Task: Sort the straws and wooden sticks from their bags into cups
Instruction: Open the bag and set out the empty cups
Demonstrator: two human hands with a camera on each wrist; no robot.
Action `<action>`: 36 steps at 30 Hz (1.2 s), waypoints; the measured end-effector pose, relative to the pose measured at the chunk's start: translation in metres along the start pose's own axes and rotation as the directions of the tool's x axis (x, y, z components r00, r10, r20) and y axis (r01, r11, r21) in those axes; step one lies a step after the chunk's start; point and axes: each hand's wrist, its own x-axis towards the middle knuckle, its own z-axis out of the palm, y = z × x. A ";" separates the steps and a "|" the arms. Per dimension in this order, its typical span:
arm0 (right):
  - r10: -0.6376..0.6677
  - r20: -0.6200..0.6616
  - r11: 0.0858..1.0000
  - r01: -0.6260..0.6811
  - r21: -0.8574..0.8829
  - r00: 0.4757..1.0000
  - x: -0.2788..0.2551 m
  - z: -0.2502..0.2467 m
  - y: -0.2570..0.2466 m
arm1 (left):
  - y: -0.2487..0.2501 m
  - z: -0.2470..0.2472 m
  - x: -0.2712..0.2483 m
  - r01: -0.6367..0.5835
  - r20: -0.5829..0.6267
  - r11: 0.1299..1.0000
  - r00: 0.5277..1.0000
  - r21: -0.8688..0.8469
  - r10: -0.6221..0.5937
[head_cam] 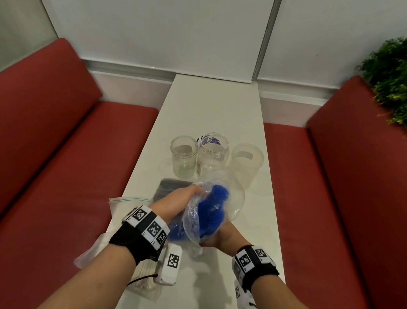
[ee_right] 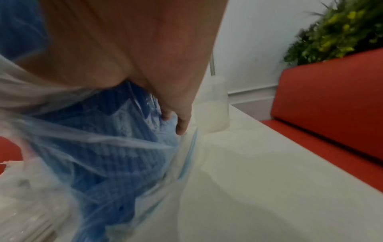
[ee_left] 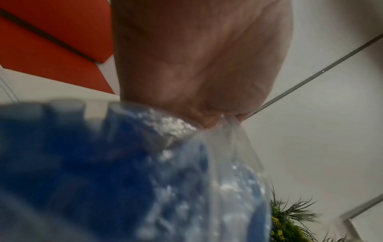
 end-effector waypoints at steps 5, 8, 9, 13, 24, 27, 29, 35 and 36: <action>-0.081 -0.140 0.990 0.096 0.107 0.987 -0.004 -0.003 0.006 | -0.005 -0.008 0.007 -0.132 -0.157 0.966 0.973 0.222 0.169; -0.131 -0.024 0.988 0.133 0.081 0.991 -0.004 -0.007 -0.002 | -0.007 -0.005 0.003 -0.146 -0.140 0.944 0.971 0.297 0.194; -0.114 -0.100 0.988 0.123 0.089 0.988 -0.005 -0.010 -0.005 | -0.005 -0.004 0.002 -0.146 -0.120 0.933 0.974 0.330 0.195; -0.174 -0.158 0.984 0.175 -0.004 0.972 -0.006 -0.007 -0.006 | 0.010 -0.004 0.001 -0.122 -0.102 0.856 0.975 0.503 0.199; -0.239 -0.349 0.918 0.328 0.221 0.906 -0.014 -0.006 -0.016 | 0.008 -0.013 -0.011 -0.199 0.011 0.868 0.976 0.455 0.217; -0.235 -0.329 0.843 0.360 0.400 0.915 -0.015 -0.003 -0.016 | 0.017 -0.013 -0.011 -0.198 0.076 0.836 0.980 0.511 0.185; -0.203 -0.325 0.825 0.340 0.452 0.924 -0.017 0.001 -0.011 | 0.020 -0.010 -0.009 -0.231 0.061 0.765 0.968 0.601 0.245; -0.030 -0.387 0.800 0.254 0.543 0.922 -0.016 0.008 0.010 | 0.012 -0.008 0.002 -0.283 -0.080 0.672 0.887 0.684 0.455; -0.014 -0.398 0.799 0.250 0.547 0.917 -0.015 0.010 0.015 | 0.011 -0.008 0.000 -0.283 -0.066 0.690 0.899 0.667 0.433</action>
